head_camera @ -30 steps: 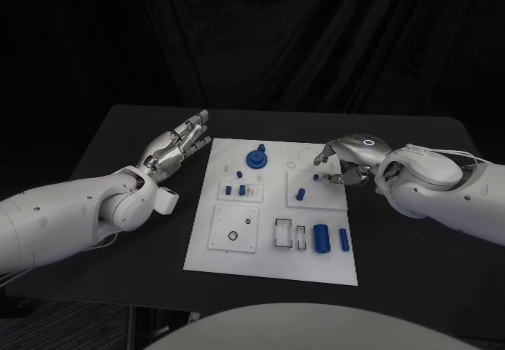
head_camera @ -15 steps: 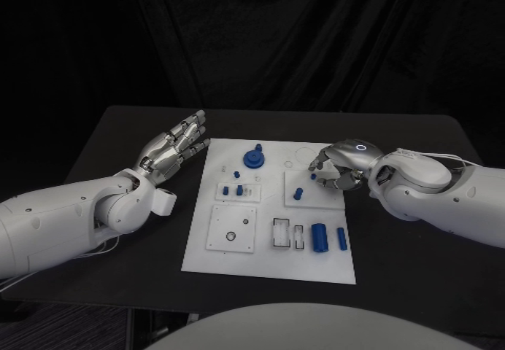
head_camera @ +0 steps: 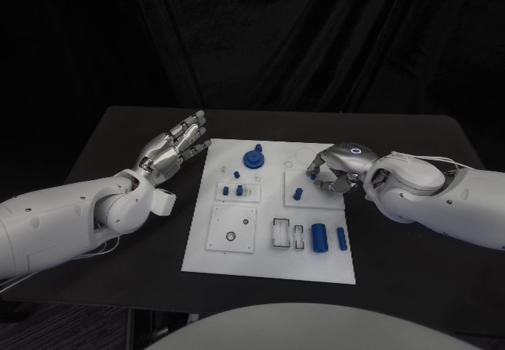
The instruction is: Assemble the parts on the task board
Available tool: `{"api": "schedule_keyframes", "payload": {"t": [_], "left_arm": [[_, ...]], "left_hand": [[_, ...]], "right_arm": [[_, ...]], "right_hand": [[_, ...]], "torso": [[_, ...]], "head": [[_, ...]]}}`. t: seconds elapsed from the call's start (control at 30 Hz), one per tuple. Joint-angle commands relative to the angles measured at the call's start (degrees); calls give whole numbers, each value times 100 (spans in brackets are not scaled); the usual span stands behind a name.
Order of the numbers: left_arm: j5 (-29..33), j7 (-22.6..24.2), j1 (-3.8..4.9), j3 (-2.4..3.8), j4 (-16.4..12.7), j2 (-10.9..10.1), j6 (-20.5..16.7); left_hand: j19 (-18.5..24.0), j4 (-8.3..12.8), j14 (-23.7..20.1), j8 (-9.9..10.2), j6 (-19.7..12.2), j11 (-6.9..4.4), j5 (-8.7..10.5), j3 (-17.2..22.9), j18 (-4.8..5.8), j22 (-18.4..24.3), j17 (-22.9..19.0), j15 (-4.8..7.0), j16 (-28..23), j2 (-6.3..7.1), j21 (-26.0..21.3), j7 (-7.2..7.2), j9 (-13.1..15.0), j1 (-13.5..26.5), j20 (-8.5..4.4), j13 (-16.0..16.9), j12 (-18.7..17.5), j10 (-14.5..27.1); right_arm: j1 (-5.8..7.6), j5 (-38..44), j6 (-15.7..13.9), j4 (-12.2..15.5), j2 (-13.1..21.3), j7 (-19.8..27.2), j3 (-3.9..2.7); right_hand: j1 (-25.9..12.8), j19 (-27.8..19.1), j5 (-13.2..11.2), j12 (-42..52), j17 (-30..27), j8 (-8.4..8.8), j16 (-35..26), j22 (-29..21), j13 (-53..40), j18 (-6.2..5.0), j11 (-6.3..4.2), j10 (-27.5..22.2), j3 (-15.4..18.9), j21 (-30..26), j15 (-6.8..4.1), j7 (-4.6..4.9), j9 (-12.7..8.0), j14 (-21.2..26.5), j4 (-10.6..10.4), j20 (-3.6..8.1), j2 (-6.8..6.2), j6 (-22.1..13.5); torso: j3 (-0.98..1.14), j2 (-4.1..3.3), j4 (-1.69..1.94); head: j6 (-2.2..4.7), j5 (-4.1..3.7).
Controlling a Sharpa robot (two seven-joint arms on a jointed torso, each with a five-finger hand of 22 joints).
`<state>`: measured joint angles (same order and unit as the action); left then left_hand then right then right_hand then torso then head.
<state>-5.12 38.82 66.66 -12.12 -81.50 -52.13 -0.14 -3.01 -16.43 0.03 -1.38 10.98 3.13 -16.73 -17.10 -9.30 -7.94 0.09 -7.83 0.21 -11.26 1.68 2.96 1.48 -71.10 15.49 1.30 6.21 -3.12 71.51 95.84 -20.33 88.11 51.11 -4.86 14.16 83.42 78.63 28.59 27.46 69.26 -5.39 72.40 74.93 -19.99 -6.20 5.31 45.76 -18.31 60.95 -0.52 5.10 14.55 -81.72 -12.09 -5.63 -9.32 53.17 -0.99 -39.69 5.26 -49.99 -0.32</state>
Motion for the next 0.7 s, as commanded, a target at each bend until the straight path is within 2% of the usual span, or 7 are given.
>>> {"api": "schedule_keyframes", "payload": {"t": [0.03,0.1,0.27,0.33,0.43,0.7], "left_arm": [[61,455,-11,6,-5,3,97],[61,442,-12,6,1,3,105],[61,417,-13,6,15,15,130],[61,400,-14,6,23,23,151],[61,381,-17,6,34,36,177],[61,346,-27,6,54,43,211]], "left_hand": [[-10,8,0,-18,46,57,-200,64,-106,-5,-8,-56,-19,15,31,-8,9,-149,30,7,33,-7],[-16,24,6,-20,59,66,-508,123,-105,4,-5,-70,-17,-3,35,-17,11,-311,37,6,35,-3],[-19,32,12,-21,69,81,-660,157,-104,10,-3,-88,-14,-3,39,-30,12,-424,47,6,37,0],[-22,57,17,-23,81,85,-866,192,-104,18,-1,-102,-12,2,42,-38,14,-537,54,6,36,3],[-19,61,18,-23,82,89,-1055,225,-102,33,-1,-127,-12,-17,41,-48,14,-609,63,4,27,12],[-22,63,32,-23,86,96,-1134,242,-102,35,5,-144,-6,-27,43,-49,14,-644,70,4,26,15]], "right_arm": [[-18,11,-12,-18,-15,27,-2],[-19,11,-14,-27,-25,27,-2],[-20,11,-20,-55,-55,24,-2],[-20,11,-18,-71,-72,27,-2],[-20,11,-11,-87,-91,29,-2],[-20,11,-102,-106,-122,56,-2]], "right_hand": [[72,45,44,-16,2,-48,30,794,41,75,-15,125,-76,41,6,15,25,-48,11,5,22,102],[91,43,56,-20,-10,-63,23,792,60,73,-21,159,-102,36,1,10,35,-44,29,8,34,134],[149,48,82,-41,-18,-156,31,796,129,75,-46,268,-172,60,-22,20,104,-47,106,28,83,305],[177,51,74,-49,-26,-202,31,798,162,76,-61,333,-195,73,-28,38,146,-48,152,37,111,381],[219,51,23,-41,-42,-233,25,799,192,78,-83,440,-222,83,-30,37,186,-46,207,42,158,427],[299,71,-215,-72,-75,-311,21,812,298,87,-141,683,-246,159,-63,78,311,-54,354,68,263,530]], "torso": [[-3,3,4],[-4,3,-1],[-4,-5,3],[-5,-4,-1],[-5,-6,-2],[-3,-2,-3]], "head": [[-1,10],[-1,16],[-1,8],[-1,6],[-1,3],[-1,21]]}}
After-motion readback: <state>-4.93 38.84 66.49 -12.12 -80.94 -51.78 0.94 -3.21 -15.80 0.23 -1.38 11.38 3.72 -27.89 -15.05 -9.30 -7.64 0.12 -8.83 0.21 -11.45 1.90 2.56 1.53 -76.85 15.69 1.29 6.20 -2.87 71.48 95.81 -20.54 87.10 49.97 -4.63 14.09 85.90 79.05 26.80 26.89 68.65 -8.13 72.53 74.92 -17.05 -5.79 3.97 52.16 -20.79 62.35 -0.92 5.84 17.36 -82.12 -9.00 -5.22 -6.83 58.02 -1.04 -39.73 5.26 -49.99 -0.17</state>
